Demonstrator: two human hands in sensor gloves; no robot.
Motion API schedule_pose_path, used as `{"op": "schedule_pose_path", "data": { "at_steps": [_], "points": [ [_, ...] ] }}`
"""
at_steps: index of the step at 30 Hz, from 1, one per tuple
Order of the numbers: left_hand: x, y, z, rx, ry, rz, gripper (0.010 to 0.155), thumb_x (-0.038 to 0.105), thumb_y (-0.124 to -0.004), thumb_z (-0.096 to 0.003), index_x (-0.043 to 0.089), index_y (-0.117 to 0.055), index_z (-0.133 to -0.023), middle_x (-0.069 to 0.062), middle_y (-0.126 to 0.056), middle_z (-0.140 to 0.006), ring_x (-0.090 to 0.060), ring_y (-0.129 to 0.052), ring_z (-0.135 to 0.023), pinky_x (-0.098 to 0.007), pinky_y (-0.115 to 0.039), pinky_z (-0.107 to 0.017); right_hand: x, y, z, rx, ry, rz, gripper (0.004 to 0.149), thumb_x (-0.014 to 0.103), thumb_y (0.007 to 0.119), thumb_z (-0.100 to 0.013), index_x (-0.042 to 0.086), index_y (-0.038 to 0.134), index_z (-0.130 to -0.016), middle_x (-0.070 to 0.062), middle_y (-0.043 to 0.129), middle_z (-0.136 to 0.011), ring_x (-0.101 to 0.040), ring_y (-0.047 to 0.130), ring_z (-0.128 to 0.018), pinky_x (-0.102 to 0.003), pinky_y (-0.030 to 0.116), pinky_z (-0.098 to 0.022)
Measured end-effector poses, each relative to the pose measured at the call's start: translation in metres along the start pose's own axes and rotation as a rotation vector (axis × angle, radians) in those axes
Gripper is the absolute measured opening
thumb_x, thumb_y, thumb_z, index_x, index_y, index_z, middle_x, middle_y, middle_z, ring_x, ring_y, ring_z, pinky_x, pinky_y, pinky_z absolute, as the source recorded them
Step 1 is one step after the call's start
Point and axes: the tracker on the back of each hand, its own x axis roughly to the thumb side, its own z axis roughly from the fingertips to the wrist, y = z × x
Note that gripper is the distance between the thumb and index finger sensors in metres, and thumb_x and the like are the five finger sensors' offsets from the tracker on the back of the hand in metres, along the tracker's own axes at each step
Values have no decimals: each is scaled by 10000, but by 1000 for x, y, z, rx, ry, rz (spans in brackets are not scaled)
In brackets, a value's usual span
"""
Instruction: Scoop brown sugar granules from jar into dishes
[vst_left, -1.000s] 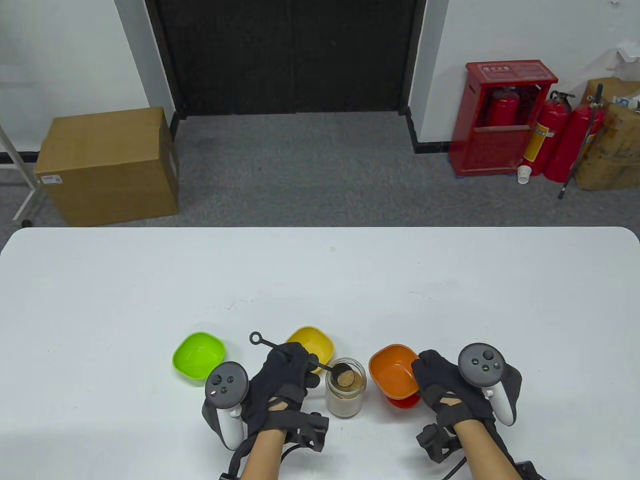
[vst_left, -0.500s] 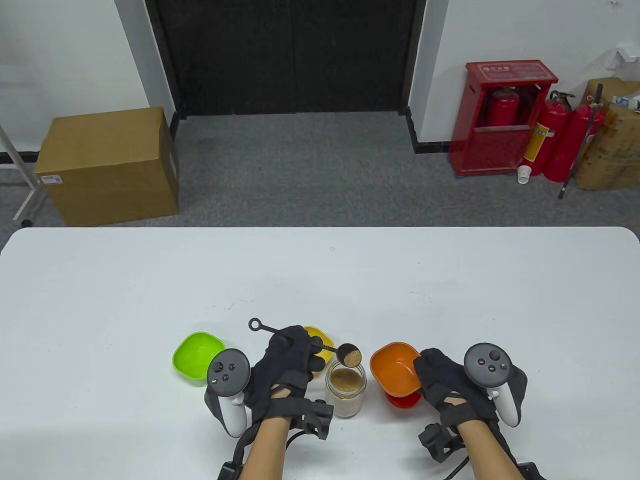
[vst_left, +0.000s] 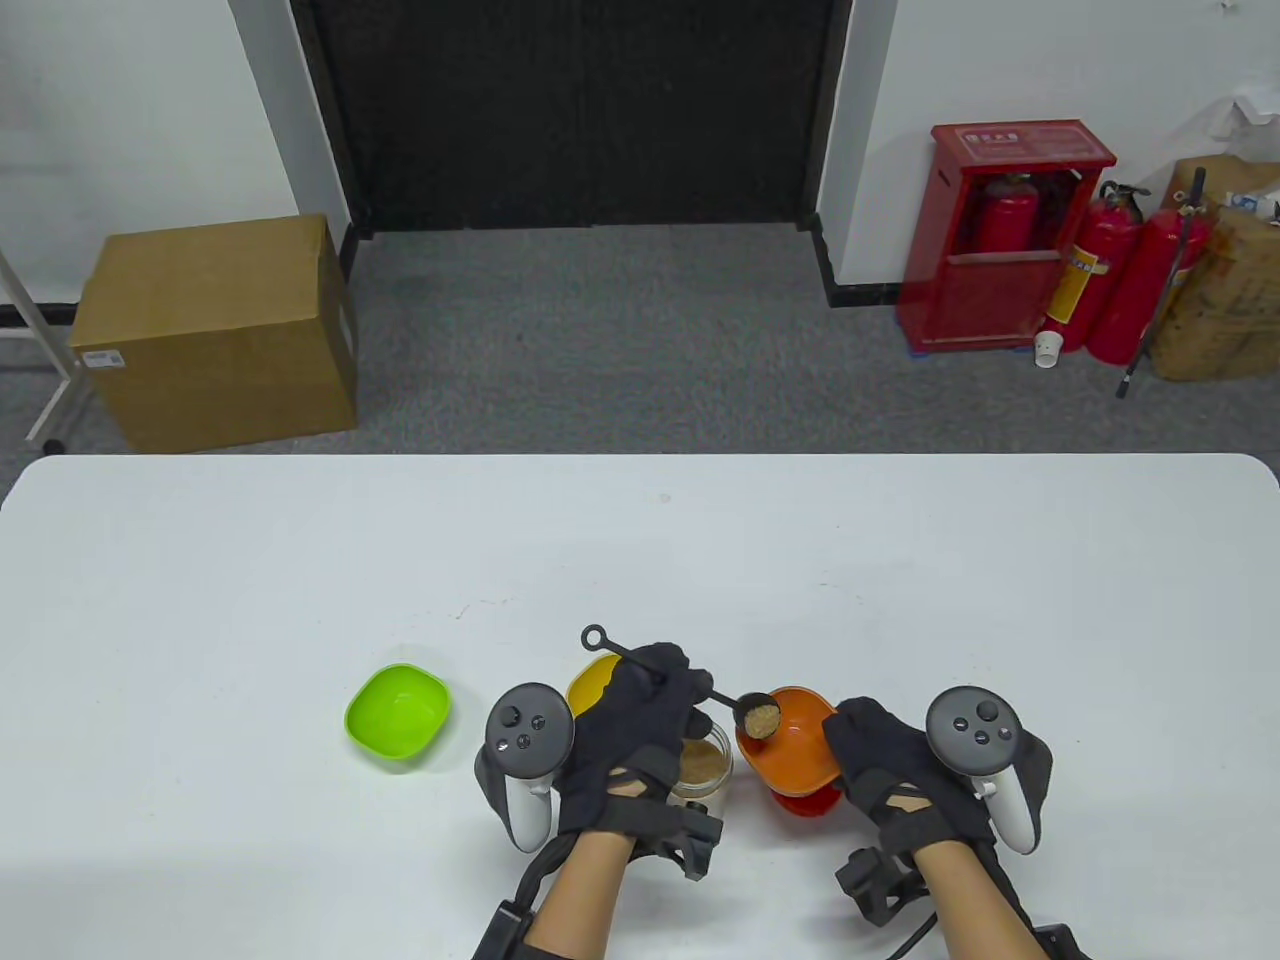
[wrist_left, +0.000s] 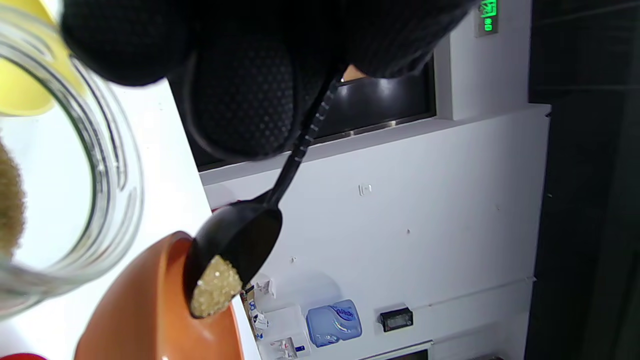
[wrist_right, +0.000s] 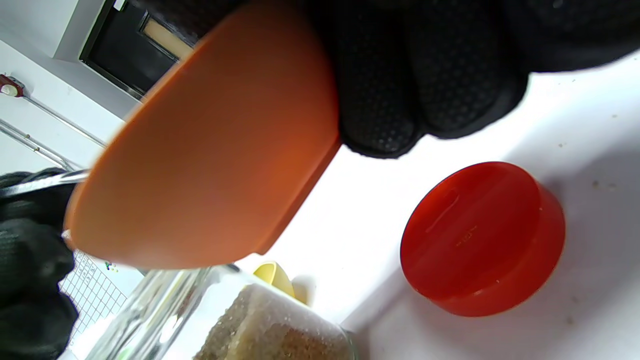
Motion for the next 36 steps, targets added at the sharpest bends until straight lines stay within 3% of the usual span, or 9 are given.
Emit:
{"op": "schedule_pose_path", "data": {
  "at_steps": [26,36],
  "points": [
    [6,-3,8,-229,-207,-59,436,295,-832,-523,271,-757,-952,-40,-922,-941,-208,-1066,-548,-469,-853,-427,1,4,0,17,-17,2,509,317,740,-571,-42,724,-932,-241,980,-607,-435,910,-418,-581,802,-244],
    [4,-1,9,-200,-163,-16,468,332,-789,-545,184,-673,-973,-57,-913,-926,-196,-1070,-536,-457,-859,-420,1,5,0,22,-13,-6,505,313,737,-571,-38,726,-934,-243,978,-611,-438,909,-423,-582,802,-246]
  ]
}}
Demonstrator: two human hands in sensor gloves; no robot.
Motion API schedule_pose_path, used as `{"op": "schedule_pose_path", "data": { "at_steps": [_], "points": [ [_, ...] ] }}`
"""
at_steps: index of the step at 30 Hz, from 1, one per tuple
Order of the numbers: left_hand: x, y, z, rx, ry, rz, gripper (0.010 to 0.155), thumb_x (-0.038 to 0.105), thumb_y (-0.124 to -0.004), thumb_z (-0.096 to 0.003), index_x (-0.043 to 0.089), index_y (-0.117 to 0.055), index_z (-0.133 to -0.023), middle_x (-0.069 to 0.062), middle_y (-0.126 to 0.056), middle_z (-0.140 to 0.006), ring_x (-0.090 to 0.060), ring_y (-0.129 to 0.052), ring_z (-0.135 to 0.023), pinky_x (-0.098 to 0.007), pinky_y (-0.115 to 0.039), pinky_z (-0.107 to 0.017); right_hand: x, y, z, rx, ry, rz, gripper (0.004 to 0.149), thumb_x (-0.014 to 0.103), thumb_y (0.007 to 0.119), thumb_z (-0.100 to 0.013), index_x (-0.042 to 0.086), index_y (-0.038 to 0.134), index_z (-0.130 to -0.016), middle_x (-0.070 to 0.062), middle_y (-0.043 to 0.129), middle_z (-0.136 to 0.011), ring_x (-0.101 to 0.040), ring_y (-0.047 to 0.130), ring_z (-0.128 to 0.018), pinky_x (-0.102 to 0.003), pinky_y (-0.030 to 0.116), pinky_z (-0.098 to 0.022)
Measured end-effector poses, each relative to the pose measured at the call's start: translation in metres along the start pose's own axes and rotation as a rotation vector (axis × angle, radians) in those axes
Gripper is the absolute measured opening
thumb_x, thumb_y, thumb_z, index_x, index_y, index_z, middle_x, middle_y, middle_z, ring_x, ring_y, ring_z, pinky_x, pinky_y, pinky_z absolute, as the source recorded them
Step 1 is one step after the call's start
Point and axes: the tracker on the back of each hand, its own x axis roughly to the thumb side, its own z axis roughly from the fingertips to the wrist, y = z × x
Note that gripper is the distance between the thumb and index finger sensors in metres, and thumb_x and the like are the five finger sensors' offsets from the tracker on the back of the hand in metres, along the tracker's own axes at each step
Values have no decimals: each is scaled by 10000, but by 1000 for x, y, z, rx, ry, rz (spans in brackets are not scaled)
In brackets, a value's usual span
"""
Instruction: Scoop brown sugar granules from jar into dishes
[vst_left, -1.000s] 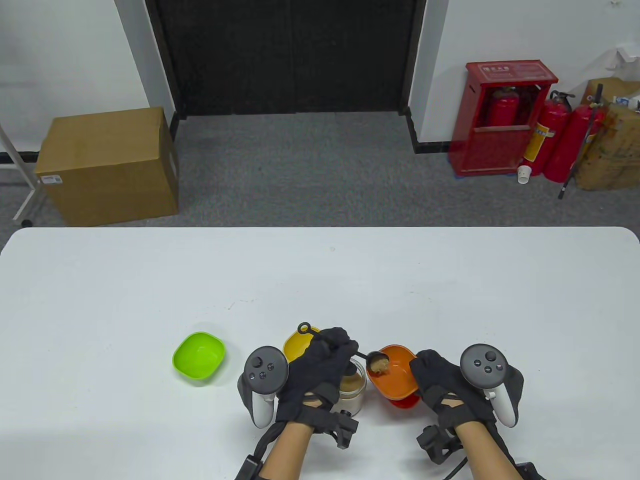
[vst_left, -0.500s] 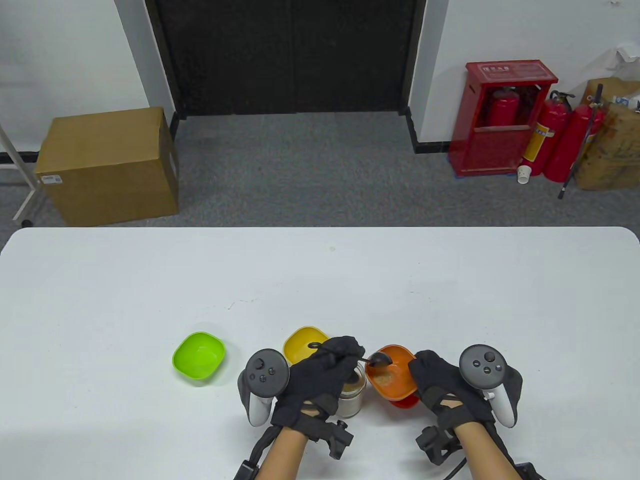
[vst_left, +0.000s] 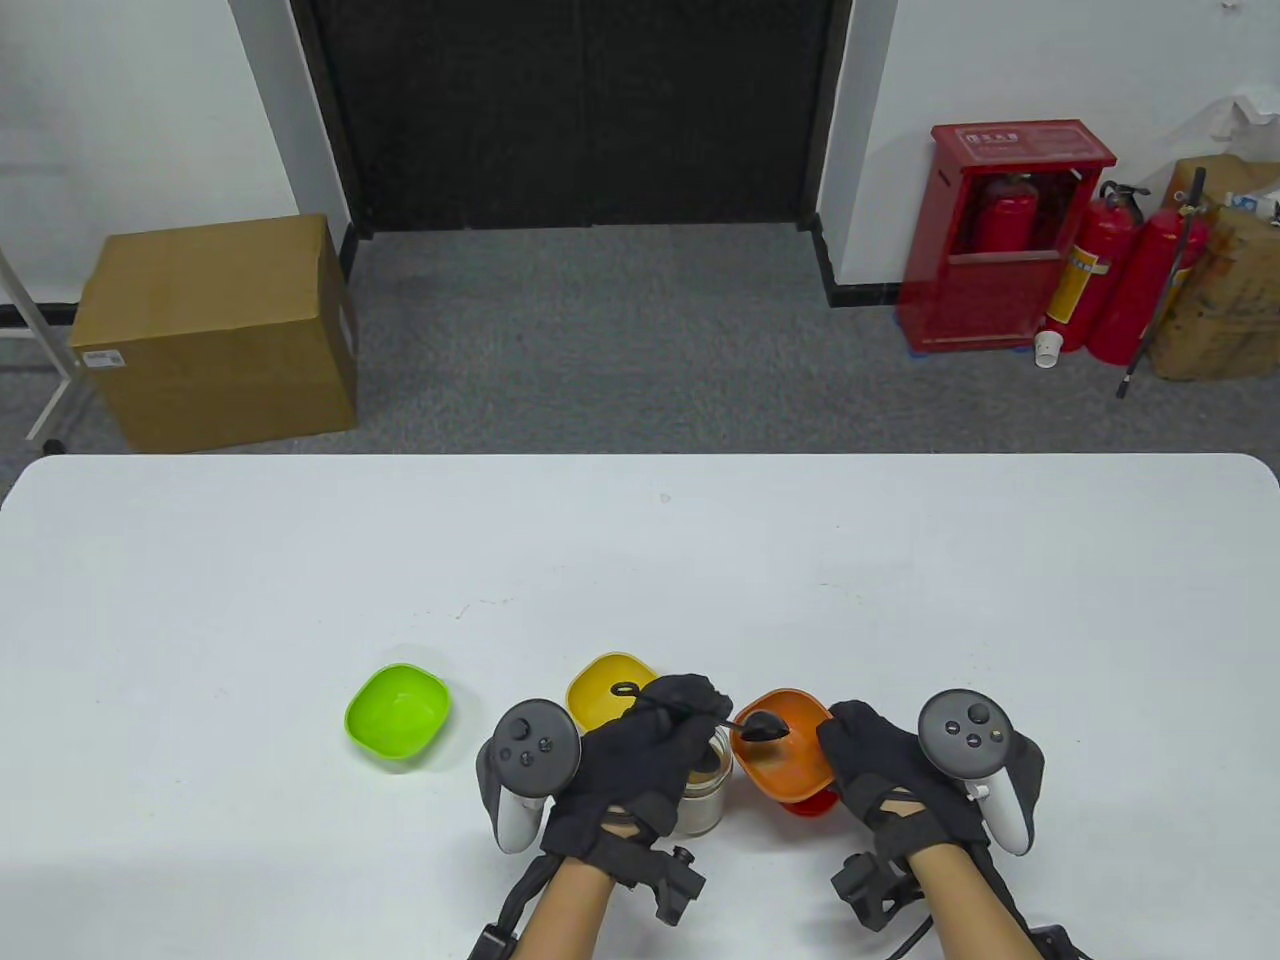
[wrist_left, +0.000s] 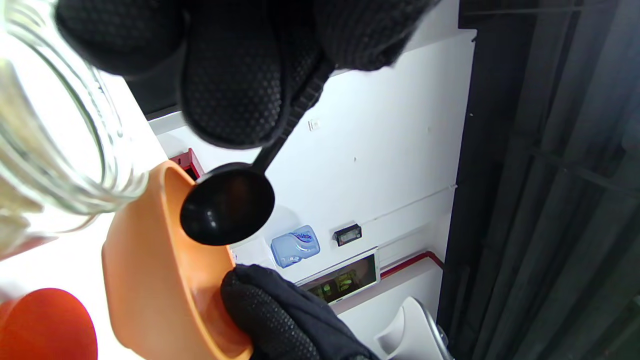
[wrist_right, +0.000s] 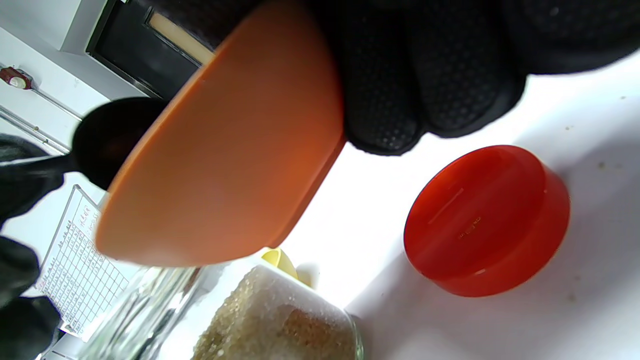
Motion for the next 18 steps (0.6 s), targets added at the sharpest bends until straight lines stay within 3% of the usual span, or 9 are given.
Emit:
{"op": "schedule_pose_path", "data": {
  "at_steps": [10,18],
  "points": [
    [4,29,-1,59,37,73,490,387,-746,-562,111,-638,-952,-69,-937,-868,-174,-1091,-482,-434,-879,-384,-4,-5,-3,-10,33,-54,502,298,716,-579,-38,702,-952,-268,958,-651,-457,894,-446,-589,795,-262],
    [-5,80,15,169,70,57,491,400,-759,-561,104,-657,-939,-80,-953,-840,-186,-1090,-465,-443,-876,-372,-16,-22,-15,-72,100,-107,524,291,710,-581,-43,655,-982,-302,926,-709,-483,876,-487,-602,788,-287]
  ]
}}
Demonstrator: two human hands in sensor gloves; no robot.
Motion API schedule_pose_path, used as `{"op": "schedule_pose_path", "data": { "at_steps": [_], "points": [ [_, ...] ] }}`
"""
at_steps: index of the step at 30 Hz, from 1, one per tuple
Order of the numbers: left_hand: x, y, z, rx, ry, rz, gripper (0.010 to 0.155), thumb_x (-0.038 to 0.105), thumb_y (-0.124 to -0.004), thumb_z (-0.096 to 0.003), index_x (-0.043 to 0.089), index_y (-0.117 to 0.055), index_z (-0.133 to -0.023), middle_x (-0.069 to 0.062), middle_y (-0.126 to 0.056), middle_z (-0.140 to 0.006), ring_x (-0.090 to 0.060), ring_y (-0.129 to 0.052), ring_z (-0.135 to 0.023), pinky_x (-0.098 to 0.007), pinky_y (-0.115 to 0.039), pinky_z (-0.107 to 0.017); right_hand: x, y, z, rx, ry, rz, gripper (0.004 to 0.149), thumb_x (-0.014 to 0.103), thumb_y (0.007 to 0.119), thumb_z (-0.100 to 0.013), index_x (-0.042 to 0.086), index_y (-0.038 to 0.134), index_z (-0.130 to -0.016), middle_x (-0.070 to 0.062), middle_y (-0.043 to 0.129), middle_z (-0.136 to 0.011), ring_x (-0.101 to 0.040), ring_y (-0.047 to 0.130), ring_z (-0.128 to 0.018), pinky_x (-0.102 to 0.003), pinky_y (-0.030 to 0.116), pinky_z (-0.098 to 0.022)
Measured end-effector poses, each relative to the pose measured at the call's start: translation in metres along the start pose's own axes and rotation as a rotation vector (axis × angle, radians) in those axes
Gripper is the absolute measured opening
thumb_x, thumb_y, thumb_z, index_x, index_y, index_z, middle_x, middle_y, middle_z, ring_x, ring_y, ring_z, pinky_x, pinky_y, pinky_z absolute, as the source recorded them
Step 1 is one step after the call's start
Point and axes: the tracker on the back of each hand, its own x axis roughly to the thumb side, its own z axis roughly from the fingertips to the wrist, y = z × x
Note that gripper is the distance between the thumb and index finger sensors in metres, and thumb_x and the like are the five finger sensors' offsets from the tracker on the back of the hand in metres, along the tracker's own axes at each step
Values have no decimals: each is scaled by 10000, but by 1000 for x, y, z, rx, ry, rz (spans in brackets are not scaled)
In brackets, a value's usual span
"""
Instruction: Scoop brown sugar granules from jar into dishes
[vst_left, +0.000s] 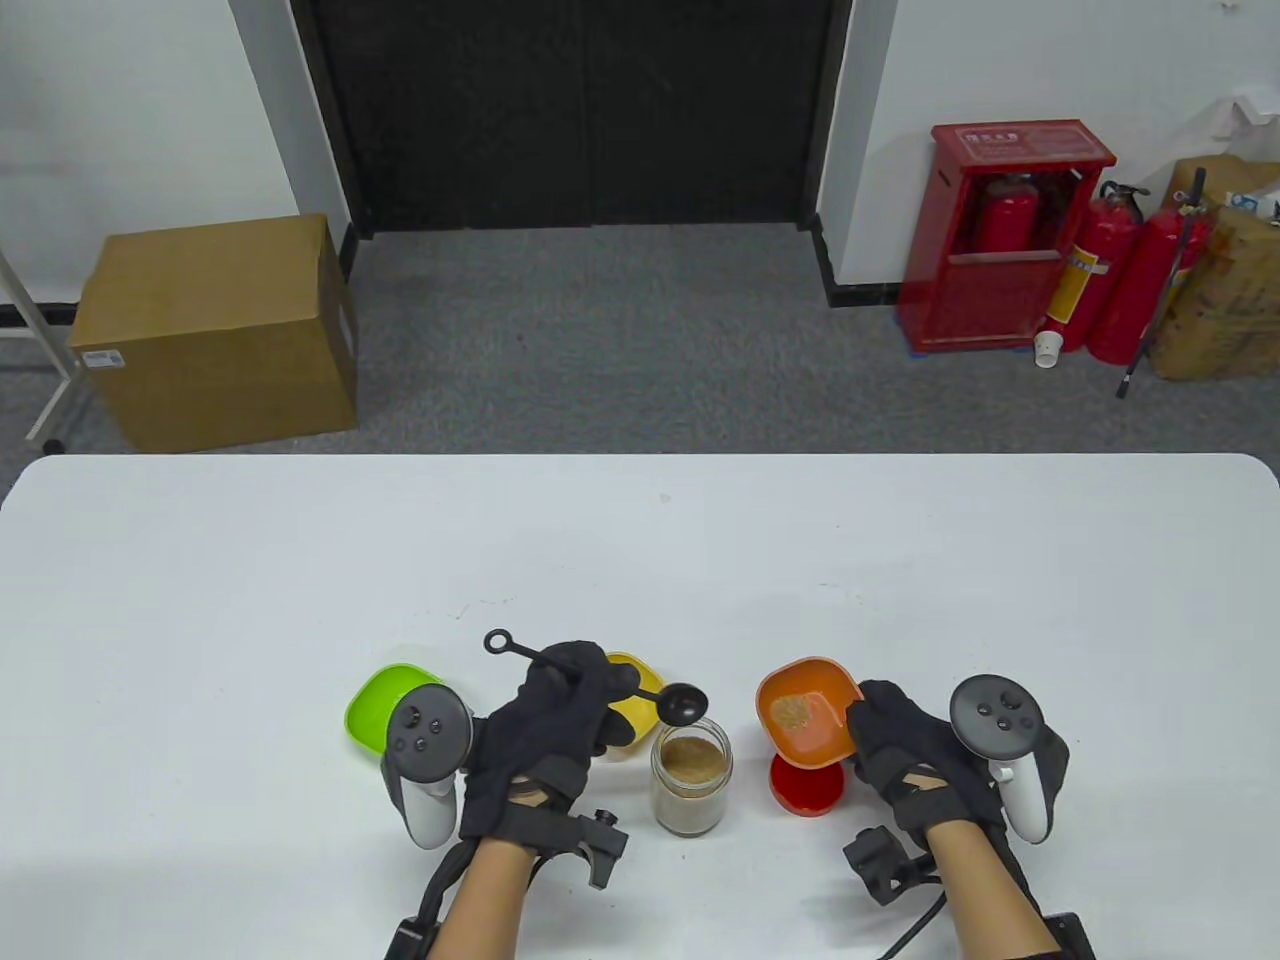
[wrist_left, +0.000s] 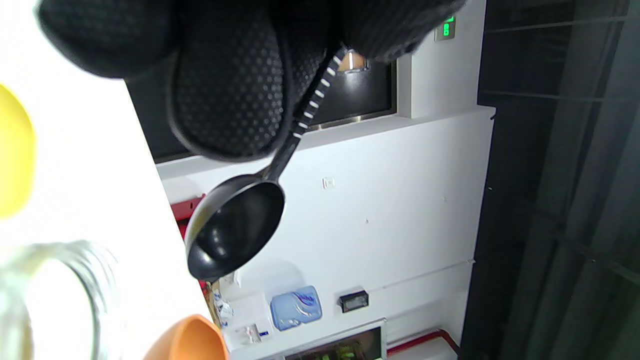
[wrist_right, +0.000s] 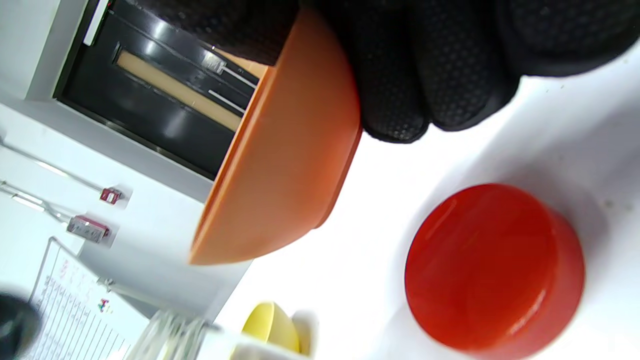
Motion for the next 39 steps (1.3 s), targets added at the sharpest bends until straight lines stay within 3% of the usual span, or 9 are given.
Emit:
{"op": "schedule_pose_path", "data": {
  "at_steps": [7,11,20,35,39],
  "points": [
    [-23,34,18,54,91,5,483,408,-745,-570,105,-657,-935,-102,-952,-840,-202,-1090,-462,-452,-873,-363,-22,-16,-23,-114,140,24,538,278,746,-568,-52,646,-981,-291,934,-680,-455,886,-463,-585,795,-272],
    [-28,40,22,60,142,-22,486,401,-756,-568,113,-649,-945,-98,-954,-830,-199,-1081,-461,-452,-867,-366,-36,-21,-35,-191,222,27,532,265,770,-556,-58,666,-966,-274,952,-640,-432,899,-428,-569,803,-249],
    [-37,37,23,17,253,-95,513,305,-864,-532,152,-644,-970,-68,-937,-859,-196,-1065,-500,-460,-859,-400,-53,-31,-50,-320,335,69,517,266,791,-544,-49,705,-945,-255,974,-581,-399,913,-383,-542,813,-220],
    [-42,27,22,-12,270,-116,465,337,-905,-506,142,-817,-918,-74,-1012,-787,-190,-1094,-439,-462,-883,-364,-62,-21,-54,-342,367,148,508,270,801,-535,-52,745,-924,-246,1006,-521,-376,935,-344,-514,834,-199],
    [-39,21,22,-32,258,-131,469,349,-914,-499,132,-839,-908,-74,-1028,-763,-184,-1099,-422,-460,-887,-355,-61,-21,-52,-313,362,145,542,296,790,-545,-59,713,-947,-256,992,-564,-395,922,-383,-524,825,-227]
  ]
}}
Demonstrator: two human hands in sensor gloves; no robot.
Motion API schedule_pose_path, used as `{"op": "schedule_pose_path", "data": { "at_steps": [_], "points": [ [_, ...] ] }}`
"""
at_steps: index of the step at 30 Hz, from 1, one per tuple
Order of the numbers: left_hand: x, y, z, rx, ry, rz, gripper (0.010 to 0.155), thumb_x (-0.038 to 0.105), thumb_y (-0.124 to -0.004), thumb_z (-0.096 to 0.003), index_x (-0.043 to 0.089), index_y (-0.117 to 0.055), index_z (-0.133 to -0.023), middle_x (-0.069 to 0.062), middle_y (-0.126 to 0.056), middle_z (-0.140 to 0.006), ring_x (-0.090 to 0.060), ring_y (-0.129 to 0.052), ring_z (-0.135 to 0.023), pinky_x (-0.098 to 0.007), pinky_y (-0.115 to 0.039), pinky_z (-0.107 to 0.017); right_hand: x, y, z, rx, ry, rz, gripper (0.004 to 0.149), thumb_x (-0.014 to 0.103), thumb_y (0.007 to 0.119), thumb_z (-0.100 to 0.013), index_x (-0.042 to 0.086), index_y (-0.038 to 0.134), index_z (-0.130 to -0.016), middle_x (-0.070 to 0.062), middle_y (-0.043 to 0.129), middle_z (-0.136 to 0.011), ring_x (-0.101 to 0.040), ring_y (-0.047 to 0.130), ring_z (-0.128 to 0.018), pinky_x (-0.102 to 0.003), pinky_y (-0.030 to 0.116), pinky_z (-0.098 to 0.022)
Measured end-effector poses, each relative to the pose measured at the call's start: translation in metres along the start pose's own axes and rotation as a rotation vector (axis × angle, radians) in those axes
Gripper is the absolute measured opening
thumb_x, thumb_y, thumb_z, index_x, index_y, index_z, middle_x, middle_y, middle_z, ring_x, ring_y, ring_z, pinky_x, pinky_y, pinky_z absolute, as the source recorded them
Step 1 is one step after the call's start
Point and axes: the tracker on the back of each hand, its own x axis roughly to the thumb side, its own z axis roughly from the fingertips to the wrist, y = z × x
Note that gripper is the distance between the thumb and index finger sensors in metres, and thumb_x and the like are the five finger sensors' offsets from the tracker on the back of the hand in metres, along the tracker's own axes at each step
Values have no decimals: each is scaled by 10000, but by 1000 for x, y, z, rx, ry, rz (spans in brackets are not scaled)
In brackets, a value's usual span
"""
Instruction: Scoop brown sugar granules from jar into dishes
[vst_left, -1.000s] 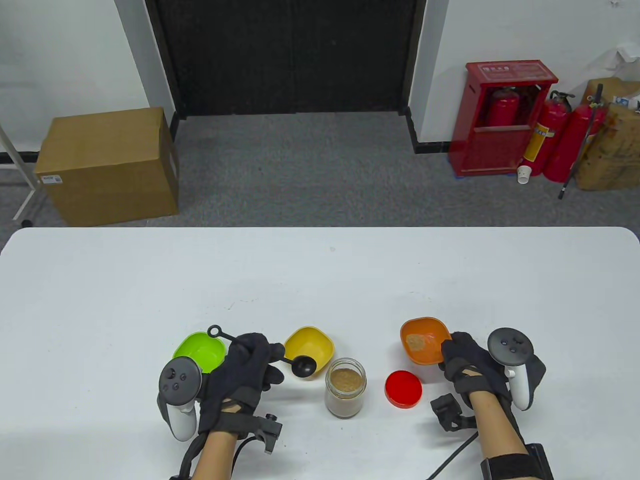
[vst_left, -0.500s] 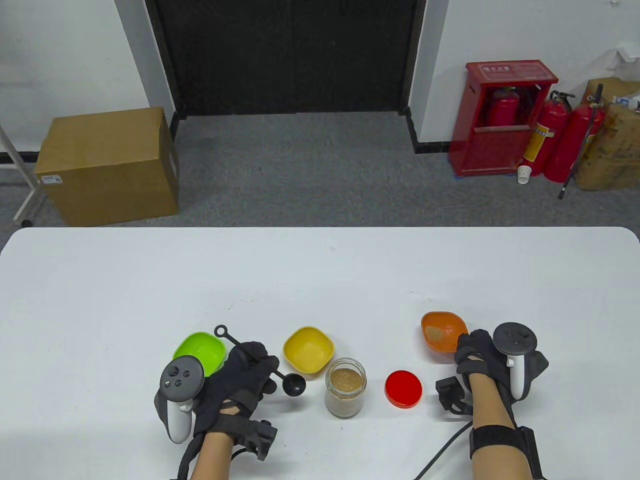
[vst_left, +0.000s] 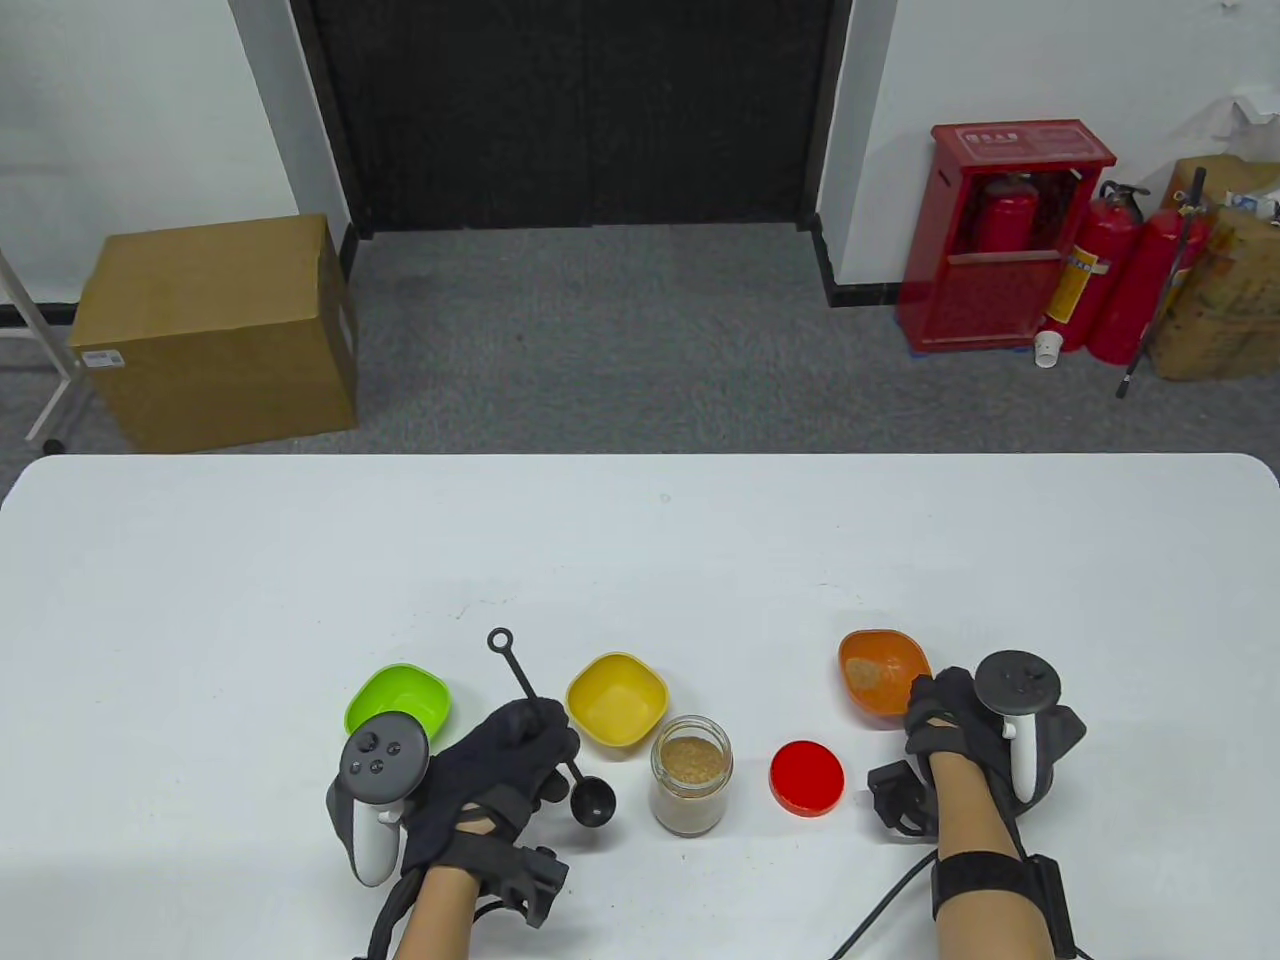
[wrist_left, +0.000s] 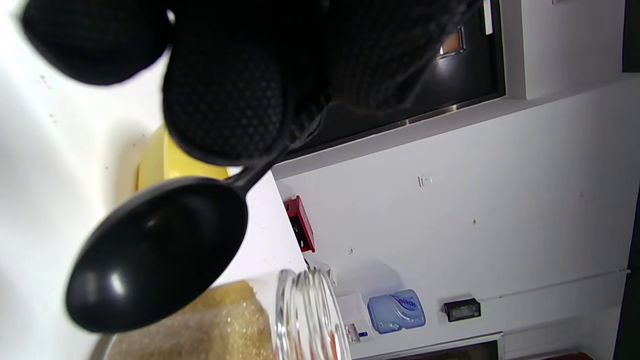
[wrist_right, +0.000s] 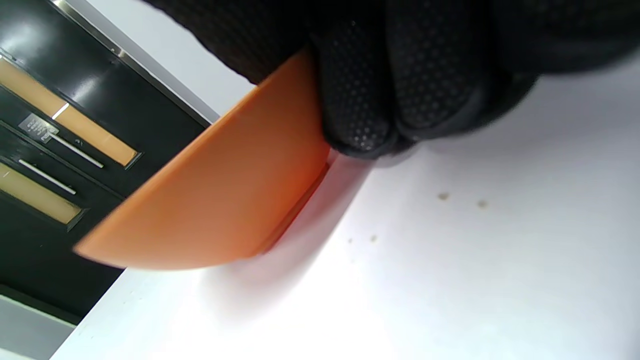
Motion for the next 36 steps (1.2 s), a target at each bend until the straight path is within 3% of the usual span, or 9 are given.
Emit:
{"op": "schedule_pose_path", "data": {
  "at_steps": [4,7,10,14,23,28,32,36],
  "points": [
    [6,-8,1,-32,-24,-11,471,366,-914,-501,130,-850,-903,-71,-1033,-747,-177,-1096,-417,-456,-887,-358,3,-9,6,12,-26,-5,618,323,779,-555,-47,607,-1019,-331,901,-753,-500,864,-530,-593,786,-320],
    [12,-13,1,-46,-44,-22,472,379,-913,-501,134,-856,-900,-65,-1037,-738,-172,-1095,-415,-452,-888,-356,8,-19,14,20,-70,-28,668,334,779,-558,-30,526,-1057,-384,713,-945,-588,730,-712,-675,710,-419],
    [21,-19,1,-62,-69,-19,468,387,-911,-504,137,-861,-896,-63,-1039,-733,-166,-1094,-411,-447,-889,-355,18,-30,27,-5,-171,-23,684,340,786,-554,-27,511,-1061,-384,610,-1005,-603,647,-772,-708,659,-454],
    [39,-35,0,-91,-119,-54,470,370,-899,-508,132,-846,-909,-68,-1027,-748,-167,-1088,-426,-447,-886,-363,42,-38,56,-60,-394,-41,619,339,805,-540,-31,634,-1005,-335,748,-897,-546,737,-670,-674,700,-410],
    [76,-86,-5,-190,-133,-164,482,324,-898,-509,137,-809,-945,-67,-1001,-792,-151,-1073,-440,-440,-882,-376,91,-25,129,122,-753,-151,538,363,830,-530,-26,793,-900,-276,904,-718,-469,844,-518,-616,762,-317],
    [81,-107,-5,-180,-151,-215,466,339,-915,-500,139,-850,-915,-65,-1032,-755,-136,-1086,-392,-426,-896,-339,97,-10,153,225,-838,-170,565,398,841,-518,-39,815,-874,-255,928,-667,-446,861,-481,-602,771,-291],
    [83,-120,-2,-191,-179,-261,458,344,-925,-493,147,-867,-902,-63,-1042,-742,-135,-1090,-381,-426,-898,-332,96,0,157,292,-840,-209,607,410,871,-488,-54,806,-873,-228,934,-635,-426,867,-462,-590,778,-277],
    [86,-127,2,-166,-232,-295,444,348,-941,-482,142,-893,-872,-69,-1054,-715,-133,-1088,-360,-427,-897,-322,92,4,153,333,-824,-299,499,331,884,-485,-30,834,-825,-171,939,-566,-385,875,-425,-563,789,-249]
  ]
}}
